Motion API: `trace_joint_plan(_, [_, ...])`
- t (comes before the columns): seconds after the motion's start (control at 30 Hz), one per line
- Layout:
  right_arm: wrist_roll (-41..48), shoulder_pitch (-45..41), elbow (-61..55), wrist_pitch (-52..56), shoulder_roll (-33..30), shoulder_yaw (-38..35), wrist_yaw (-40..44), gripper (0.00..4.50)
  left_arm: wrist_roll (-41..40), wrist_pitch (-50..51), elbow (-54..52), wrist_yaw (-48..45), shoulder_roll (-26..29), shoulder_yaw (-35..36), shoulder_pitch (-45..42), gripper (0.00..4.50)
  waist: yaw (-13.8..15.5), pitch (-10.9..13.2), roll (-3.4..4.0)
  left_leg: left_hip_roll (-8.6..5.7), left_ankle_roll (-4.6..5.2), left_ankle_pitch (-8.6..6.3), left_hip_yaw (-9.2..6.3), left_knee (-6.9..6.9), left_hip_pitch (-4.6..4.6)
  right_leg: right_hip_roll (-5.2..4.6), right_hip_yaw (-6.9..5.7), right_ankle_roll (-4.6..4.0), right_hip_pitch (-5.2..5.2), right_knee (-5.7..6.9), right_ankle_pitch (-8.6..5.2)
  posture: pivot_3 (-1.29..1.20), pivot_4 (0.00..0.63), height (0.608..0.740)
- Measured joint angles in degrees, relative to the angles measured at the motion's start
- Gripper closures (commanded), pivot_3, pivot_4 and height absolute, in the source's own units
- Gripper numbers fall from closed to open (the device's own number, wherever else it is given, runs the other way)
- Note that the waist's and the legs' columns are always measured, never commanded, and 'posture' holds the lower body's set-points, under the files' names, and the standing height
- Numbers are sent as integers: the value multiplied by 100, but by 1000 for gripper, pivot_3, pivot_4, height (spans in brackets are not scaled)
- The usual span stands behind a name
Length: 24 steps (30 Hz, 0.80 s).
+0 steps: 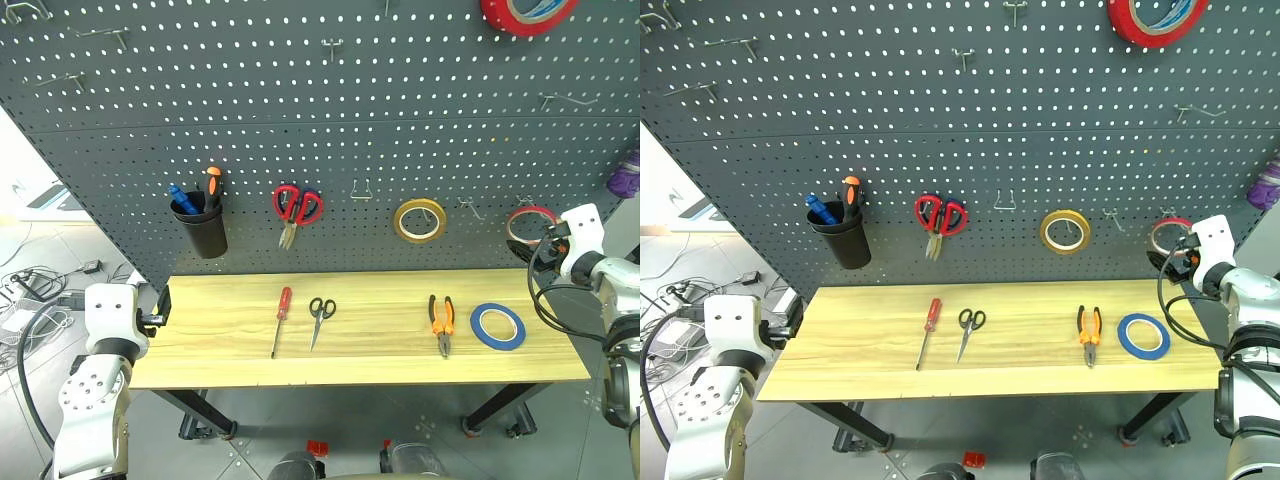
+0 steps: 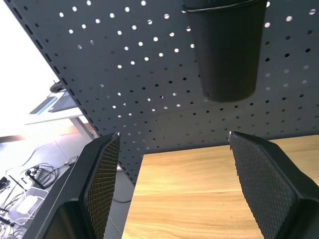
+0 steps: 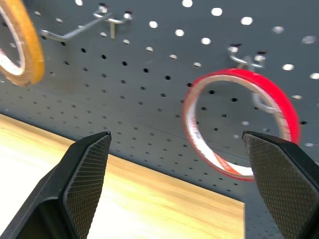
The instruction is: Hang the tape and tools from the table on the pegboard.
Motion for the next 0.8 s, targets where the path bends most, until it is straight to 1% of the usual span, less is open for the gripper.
trace_joint_plan(0.17, [1, -2, 132, -3, -111, -28, -201, 0, -2, -68, -2, -12, -1, -56, -21, 837, -1, 3, -2, 2, 0, 0, 2, -1, 0, 1, 0, 0, -1, 0, 0, -151, 26, 740])
trace_joint_plan(0.37, [1, -1, 159, -3, -120, -39, -215, 0, 23, -103, -4, -4, 0, -111, -83, 837, -11, 20, -1, 1, 0, 0, 5, -1, 0, 1, 2, 0, -1, 0, 0, -174, 36, 740])
trace_joint_plan(0.53, [3, 79, 32, 6, -115, -35, -107, 0, 110, -60, -13, 40, -1, -174, -84, 837, -19, 91, -5, 2, 1, 0, 6, 0, 0, 1, 3, 2, -1, 1, 1, -205, 66, 740])
trace_joint_plan(0.63, [7, 388, -462, 155, -59, 15, 69, 0, 297, 90, -145, 243, -2, -240, -87, 837, -29, 174, -13, 4, 2, 0, 8, 3, -2, 1, 4, 5, -2, 2, 3, -236, 107, 740])
trace_joint_plan(0.67, [10, 527, -726, 301, -35, 29, 126, 0, 314, 142, -222, 241, -7, -281, -93, 837, -30, 220, -14, 5, 2, 1, 9, 5, -2, 1, 6, 8, -1, 2, 4, -253, 130, 740])
trace_joint_plan(0.73, [57, 899, -1451, 698, -12, 55, 293, 0, 256, 308, -458, 213, -29, -348, -98, 837, -32, 327, -13, 6, 3, 2, 13, 10, -3, 1, 9, 13, -2, 3, 8, -269, 153, 740])
trace_joint_plan(0.8, [146, 1348, -2370, 1155, -13, 90, 441, 0, 63, 569, -750, 58, -73, -453, -119, 837, -29, 467, -9, 6, 6, 3, 22, 10, -7, 1, 17, 18, -7, 2, 11, -305, 200, 740])
